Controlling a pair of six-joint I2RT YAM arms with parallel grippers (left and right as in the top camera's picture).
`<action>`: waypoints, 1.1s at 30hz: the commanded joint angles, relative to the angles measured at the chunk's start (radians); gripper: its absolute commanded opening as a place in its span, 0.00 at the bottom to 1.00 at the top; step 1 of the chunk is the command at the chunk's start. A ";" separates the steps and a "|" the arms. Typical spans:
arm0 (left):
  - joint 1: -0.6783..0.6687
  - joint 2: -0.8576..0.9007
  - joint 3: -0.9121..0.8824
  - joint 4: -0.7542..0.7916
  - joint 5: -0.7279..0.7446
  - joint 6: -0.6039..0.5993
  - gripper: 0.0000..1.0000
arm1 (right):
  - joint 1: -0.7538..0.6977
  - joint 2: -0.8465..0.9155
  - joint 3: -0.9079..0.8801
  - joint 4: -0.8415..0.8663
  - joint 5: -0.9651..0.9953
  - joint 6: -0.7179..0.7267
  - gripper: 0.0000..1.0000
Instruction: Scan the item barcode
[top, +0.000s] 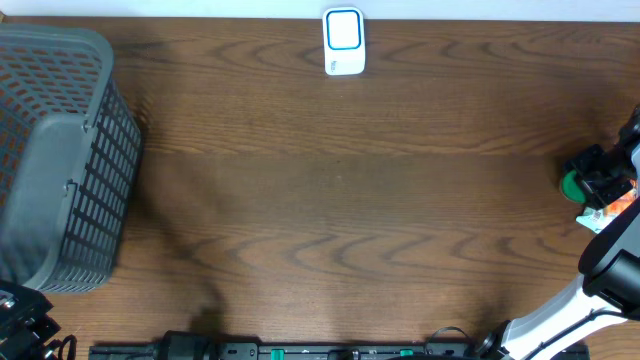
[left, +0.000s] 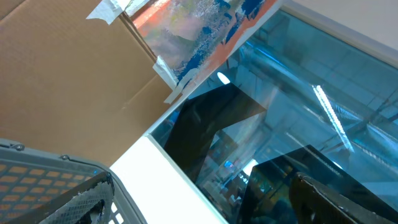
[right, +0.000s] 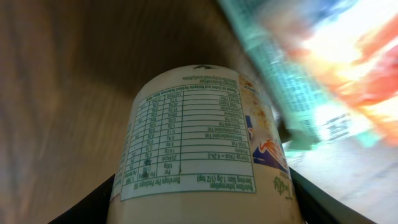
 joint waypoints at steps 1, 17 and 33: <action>0.006 -0.005 -0.004 0.005 0.013 -0.009 0.90 | -0.012 -0.007 -0.003 0.003 -0.054 -0.001 0.65; 0.006 -0.005 -0.004 0.005 0.013 -0.009 0.90 | -0.012 -0.077 0.215 -0.200 -0.052 -0.016 0.99; 0.006 -0.016 -0.003 0.103 0.013 0.198 0.97 | 0.017 -0.786 0.373 0.339 -0.418 0.030 0.99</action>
